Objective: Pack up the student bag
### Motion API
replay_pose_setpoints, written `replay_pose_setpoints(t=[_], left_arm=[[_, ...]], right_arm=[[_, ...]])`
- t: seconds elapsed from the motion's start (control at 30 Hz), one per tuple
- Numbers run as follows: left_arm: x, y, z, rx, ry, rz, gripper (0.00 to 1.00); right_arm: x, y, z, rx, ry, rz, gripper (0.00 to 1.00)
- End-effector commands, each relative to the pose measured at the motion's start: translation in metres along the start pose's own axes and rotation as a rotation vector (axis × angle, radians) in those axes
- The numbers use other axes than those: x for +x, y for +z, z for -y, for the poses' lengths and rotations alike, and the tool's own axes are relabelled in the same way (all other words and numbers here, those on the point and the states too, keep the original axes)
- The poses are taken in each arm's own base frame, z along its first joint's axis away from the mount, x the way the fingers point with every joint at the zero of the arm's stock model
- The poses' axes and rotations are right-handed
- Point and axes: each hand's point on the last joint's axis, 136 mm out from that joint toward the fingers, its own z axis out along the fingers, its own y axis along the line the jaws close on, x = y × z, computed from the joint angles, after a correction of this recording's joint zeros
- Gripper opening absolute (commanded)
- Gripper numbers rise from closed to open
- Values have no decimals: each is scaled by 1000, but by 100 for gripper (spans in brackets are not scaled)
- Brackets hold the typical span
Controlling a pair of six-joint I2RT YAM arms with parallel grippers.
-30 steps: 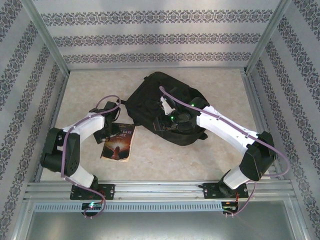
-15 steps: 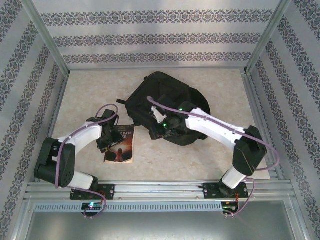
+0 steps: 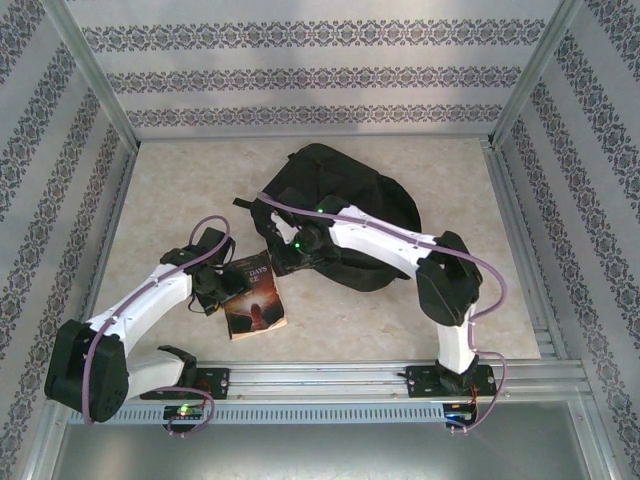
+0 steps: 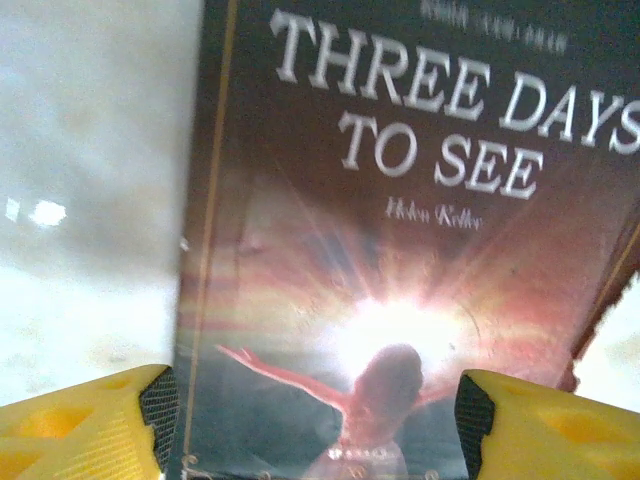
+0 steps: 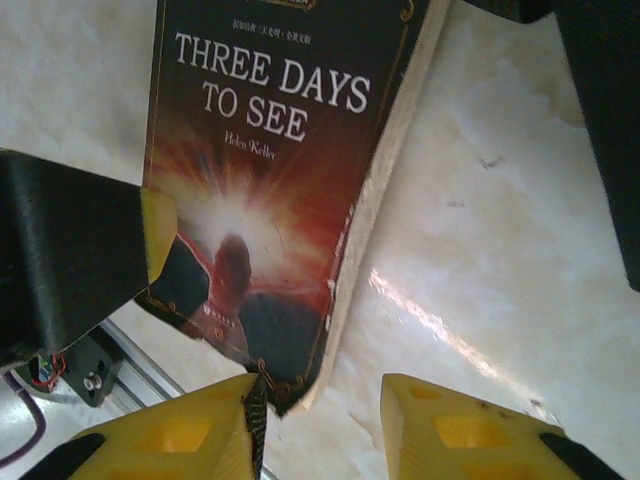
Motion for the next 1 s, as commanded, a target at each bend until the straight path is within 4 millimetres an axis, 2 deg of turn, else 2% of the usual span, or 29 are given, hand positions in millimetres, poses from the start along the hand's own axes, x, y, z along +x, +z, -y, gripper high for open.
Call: replay_pose_setpoints(t=[0.0,0.1,0.3,0.4,0.6,0.67,0.77,0.83,0.97], left_arm=[[-22,-3,-25,-118,-25,107,73],[-34,10,-20,-74,-47,135,72],[-37,32,-4,5,-49,113,71],[-38,38,-4,2,-51,101,71],[-23,58,-6,36,-94,41,67],[-16,65,-6,53,-108,9,62],[-9,72,-3,81,-119,-31,57],[-8,73,-1,86,-117,-39,54],[-10,68,3,95,-109,-42,52]], right_arm=[[-5,22,-6,-2,29,-42,39],[-7,40,-3,2,71,-66,41],[-9,72,2,3,116,-113,46],[-6,85,1,-14,136,-153,48],[-2,107,5,-23,165,-203,47],[2,114,7,-21,169,-221,46],[4,119,3,-39,168,-236,40],[1,116,-3,-56,157,-226,33],[-7,102,-12,-68,128,-188,5]])
